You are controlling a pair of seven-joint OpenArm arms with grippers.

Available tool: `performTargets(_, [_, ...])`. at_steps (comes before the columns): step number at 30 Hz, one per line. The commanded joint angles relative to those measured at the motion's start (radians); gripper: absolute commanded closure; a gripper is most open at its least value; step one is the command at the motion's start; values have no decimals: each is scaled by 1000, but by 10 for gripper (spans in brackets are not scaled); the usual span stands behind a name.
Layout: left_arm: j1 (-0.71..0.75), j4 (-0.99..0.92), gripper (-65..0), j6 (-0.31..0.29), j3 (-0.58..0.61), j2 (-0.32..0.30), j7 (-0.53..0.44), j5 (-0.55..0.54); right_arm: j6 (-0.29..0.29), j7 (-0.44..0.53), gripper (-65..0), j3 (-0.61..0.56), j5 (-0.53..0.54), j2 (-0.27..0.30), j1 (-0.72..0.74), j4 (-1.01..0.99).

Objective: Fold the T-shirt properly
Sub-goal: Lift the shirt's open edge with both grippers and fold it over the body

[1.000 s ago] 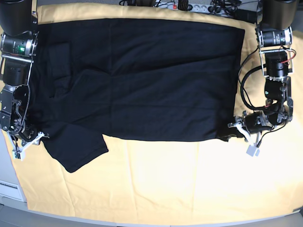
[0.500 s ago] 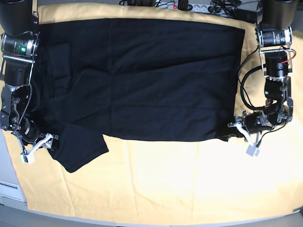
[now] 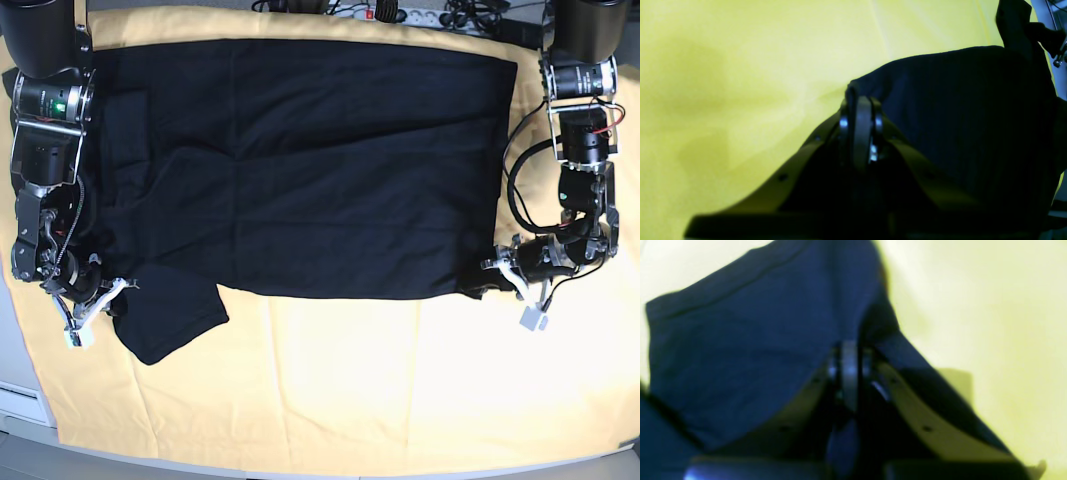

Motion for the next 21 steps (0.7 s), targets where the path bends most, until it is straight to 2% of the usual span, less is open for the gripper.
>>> performTargets(1, [-29, 15, 0, -8, -6, -16, -15, -25, 28, 14, 0, 5, 32, 20, 47, 17])
performTargets(4, [-29, 15, 0, -8, -6, -19, -15, -25, 92, -54, 0, 5, 103, 20, 79, 18])
performTargets(6, [-29, 15, 0, -29, -7, -23, -14, -43, 122, -105, 0, 5, 160, 24, 96, 18])
performTargets(11, [-43, 16, 0, -92, -7, -39, -10, -124, 122, -190, 0, 5, 264, 64, 118, 18])
performTargets(14, [-66, 16, 0, -92, -6, -38, 49, -193, 122, -221, 0, 5, 328, 100, 117, 18])
performTargets(18, [-87, 24, 0, -92, -6, -39, 130, -306, 122, -312, 0, 5, 433, 143, 117, 18])
performTargets(21, [-86, 51, 0, -92, -6, -39, 146, -320, 122, -376, 0, 5, 499, 173, 112, 18])
